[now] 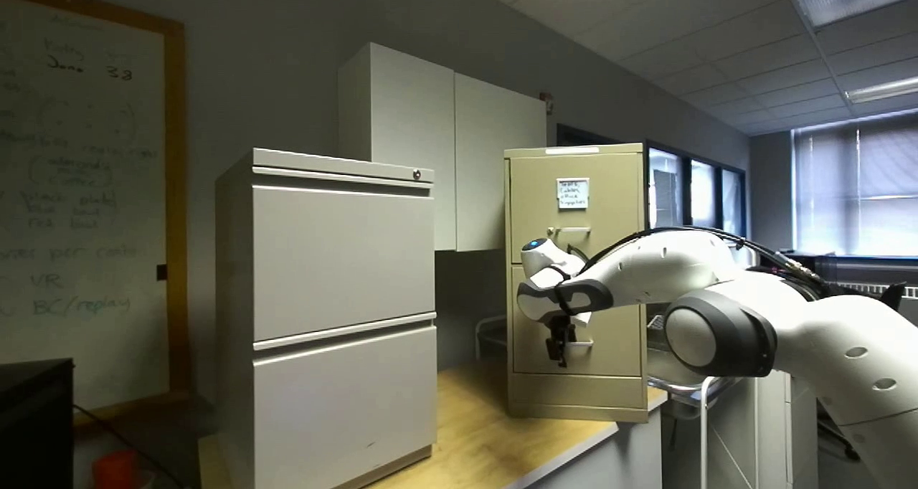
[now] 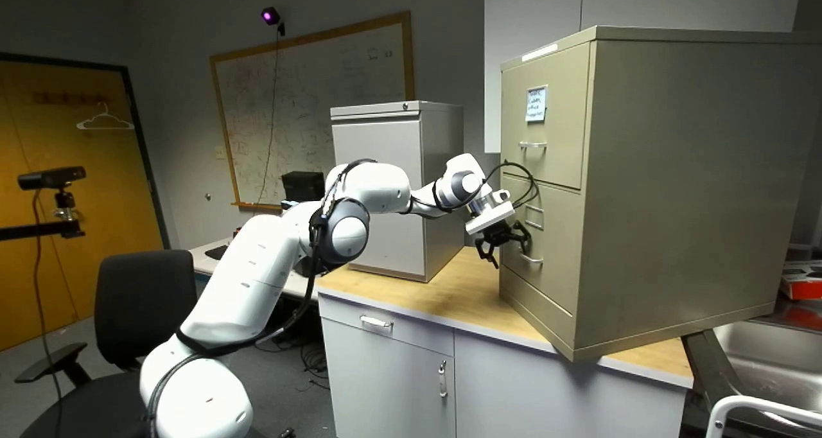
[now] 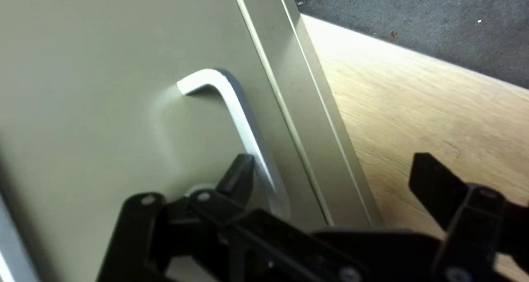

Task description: Open the bottom drawer of the file cabinet

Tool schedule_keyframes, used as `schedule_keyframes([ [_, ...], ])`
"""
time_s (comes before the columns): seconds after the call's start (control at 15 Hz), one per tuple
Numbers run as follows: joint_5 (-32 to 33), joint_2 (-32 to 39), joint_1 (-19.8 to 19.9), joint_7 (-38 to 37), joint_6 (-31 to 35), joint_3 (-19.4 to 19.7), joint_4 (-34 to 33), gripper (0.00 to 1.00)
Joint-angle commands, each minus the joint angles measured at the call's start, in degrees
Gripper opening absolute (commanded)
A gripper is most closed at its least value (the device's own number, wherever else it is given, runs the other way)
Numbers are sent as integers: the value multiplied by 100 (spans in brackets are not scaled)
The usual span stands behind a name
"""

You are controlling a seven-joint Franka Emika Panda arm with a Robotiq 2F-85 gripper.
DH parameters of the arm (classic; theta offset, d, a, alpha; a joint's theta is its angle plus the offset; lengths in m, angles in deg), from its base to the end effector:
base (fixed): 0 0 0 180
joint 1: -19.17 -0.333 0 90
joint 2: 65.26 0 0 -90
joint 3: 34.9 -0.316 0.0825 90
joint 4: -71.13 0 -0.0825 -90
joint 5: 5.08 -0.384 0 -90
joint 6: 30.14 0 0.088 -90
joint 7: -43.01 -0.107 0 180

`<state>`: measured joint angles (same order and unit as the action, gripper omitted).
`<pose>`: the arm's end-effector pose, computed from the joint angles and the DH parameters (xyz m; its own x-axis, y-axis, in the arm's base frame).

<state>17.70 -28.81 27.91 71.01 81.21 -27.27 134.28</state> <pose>0.7256 -0.2082 0.4787 0.9445 0.3221 -0.0645 0.3124 -0.8201 0.4794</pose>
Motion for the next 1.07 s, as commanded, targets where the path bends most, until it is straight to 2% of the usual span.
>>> schedule_keyframes([
  [0.0, -187, -355, 75, 365, 120, -180, 776, 100],
  [0.2, -100, -369, 67, 429, 303, -112, 770, 100],
  [0.53, -242, -97, 211, 585, 485, -201, 293, 100],
  [0.8, -79, 115, 179, 845, 828, -175, -55, 100],
  [1.0, -60, 242, 213, 947, 816, -155, -238, 100],
])
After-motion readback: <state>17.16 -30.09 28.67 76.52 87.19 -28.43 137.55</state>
